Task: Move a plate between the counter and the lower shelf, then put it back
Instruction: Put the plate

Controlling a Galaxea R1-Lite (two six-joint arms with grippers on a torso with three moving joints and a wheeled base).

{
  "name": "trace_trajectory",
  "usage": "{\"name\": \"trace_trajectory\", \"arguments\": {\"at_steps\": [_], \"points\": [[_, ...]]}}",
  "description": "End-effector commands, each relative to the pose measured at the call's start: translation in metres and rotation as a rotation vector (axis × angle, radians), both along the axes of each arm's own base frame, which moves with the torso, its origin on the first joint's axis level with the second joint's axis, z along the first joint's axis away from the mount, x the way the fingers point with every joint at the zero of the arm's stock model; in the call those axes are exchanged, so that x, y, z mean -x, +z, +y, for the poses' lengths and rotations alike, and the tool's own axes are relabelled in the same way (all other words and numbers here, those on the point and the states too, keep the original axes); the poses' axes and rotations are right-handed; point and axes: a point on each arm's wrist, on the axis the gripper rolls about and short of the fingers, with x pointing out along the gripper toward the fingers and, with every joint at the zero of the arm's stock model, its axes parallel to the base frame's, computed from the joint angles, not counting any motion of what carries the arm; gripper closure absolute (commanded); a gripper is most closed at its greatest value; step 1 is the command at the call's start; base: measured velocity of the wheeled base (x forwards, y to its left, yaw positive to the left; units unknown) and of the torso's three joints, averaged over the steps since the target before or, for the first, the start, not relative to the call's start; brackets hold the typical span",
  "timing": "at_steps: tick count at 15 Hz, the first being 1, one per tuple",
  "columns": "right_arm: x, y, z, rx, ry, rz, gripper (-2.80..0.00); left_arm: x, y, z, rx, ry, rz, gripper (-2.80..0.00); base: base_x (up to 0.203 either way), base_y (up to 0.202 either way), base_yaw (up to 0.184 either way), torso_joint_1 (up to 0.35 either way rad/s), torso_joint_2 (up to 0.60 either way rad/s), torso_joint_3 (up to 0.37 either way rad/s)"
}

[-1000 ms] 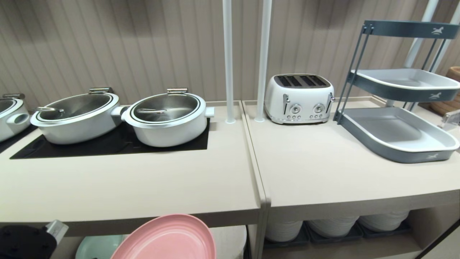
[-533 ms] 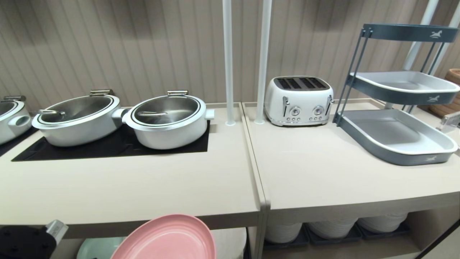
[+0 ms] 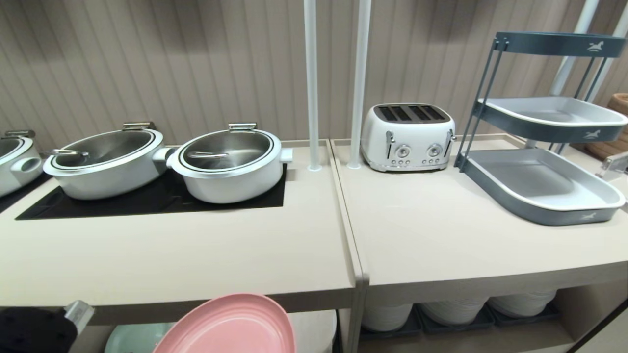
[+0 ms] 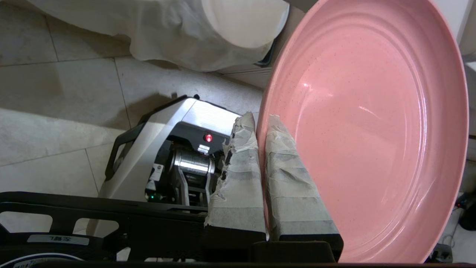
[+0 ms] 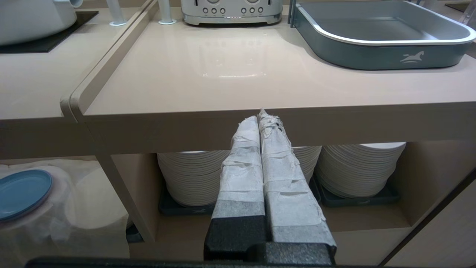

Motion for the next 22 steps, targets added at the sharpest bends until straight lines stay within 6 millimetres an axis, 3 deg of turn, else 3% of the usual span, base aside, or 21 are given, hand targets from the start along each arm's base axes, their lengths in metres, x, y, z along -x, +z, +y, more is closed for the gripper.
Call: {"name": "trace_trajectory", "arguments": {"at_steps": [1,22], "points": [[0.0,-0.0001,0.0,0.001,0.0,0.001,0.0,0.0003,-0.001,0.0003,0.002,0.004,0.007,0.0,0.0,0.0,0.0,0.0,0.0,0.0],[0.0,0.0,0.0,0.001,-0.001,0.0,0.0,0.0076,-0.0045,0.0048,0.011,0.009,0.004,0.0,0.0,0.0,0.0,0.0,0.0,0.0]]}}
